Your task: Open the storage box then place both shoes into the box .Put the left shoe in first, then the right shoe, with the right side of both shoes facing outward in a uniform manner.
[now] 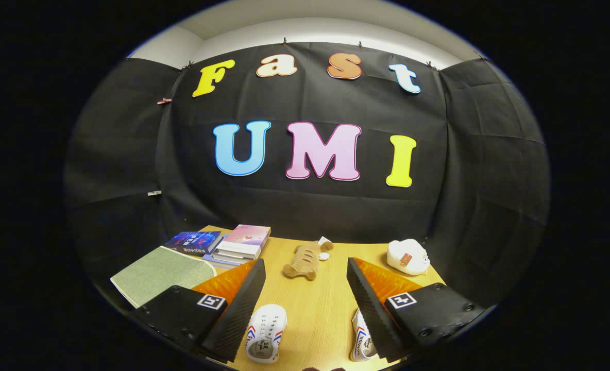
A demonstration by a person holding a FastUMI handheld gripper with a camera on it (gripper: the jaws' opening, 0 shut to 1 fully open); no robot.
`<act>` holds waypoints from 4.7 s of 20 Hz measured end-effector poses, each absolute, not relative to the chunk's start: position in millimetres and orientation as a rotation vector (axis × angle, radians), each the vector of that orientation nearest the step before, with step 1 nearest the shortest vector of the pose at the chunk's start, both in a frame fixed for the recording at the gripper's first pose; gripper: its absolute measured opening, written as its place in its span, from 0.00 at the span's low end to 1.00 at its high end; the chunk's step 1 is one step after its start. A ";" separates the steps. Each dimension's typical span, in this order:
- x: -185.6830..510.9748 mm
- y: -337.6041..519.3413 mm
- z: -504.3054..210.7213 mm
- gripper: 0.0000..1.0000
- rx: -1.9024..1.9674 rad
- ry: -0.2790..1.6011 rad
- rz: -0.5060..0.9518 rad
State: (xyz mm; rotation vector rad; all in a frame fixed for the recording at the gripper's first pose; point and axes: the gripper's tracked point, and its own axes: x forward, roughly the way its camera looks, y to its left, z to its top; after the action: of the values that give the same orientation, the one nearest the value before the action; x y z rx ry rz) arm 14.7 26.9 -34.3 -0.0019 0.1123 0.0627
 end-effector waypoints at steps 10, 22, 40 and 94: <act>21.4 86.7 -88.0 0.99 0.142 0.334 0.239; -53.3 235.3 -188.0 0.98 0.564 0.832 0.709; -63.6 289.4 -205.1 0.73 1.102 1.187 0.899; -43.8 486.0 -92.6 0.97 0.491 0.885 0.904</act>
State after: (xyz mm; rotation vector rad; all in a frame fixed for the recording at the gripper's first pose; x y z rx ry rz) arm -43.8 486.0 -92.6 0.4907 0.8848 0.9038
